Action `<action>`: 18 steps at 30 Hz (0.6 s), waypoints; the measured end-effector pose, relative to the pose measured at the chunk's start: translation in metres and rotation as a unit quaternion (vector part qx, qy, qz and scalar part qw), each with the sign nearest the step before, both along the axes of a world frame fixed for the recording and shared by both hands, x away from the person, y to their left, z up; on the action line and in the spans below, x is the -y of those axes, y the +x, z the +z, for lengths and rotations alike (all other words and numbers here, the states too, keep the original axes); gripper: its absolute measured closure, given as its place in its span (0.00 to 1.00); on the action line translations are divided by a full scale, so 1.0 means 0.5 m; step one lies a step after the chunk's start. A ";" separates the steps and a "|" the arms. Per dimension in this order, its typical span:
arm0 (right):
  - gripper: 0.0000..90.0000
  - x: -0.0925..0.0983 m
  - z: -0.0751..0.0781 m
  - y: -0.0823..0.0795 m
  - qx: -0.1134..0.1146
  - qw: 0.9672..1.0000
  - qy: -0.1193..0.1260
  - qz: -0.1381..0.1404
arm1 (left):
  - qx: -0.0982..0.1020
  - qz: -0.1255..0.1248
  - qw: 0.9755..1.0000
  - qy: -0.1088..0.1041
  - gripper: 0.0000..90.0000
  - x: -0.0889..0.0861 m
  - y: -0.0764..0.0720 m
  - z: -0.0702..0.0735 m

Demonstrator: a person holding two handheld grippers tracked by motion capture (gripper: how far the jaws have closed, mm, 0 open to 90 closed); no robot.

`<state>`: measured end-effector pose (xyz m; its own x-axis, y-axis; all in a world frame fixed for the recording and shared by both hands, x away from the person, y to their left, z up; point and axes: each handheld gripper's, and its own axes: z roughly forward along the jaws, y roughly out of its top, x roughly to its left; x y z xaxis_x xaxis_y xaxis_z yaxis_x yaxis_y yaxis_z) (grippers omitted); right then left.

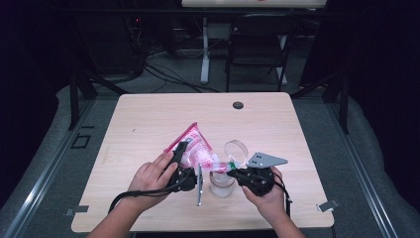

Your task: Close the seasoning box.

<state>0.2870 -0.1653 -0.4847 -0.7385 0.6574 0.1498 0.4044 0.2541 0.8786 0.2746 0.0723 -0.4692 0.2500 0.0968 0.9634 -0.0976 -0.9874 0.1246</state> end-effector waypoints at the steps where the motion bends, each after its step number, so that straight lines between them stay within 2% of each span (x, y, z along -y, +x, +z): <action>1: 1.00 0.000 0.000 0.000 0.000 1.000 0.002 0.000 | 0.000 0.000 1.000 0.000 0.71 0.000 0.000 0.000; 18: 1.00 0.000 -0.003 0.001 -0.001 1.000 0.000 0.001 | 0.002 -0.001 1.000 0.001 0.71 0.002 0.000 0.001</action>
<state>0.2876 -0.1653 -0.4860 -0.7387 0.6568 0.1513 0.4066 0.2554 0.8772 0.2748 0.0715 -0.4688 0.2471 0.0954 0.9643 -0.0992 -0.9874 0.1231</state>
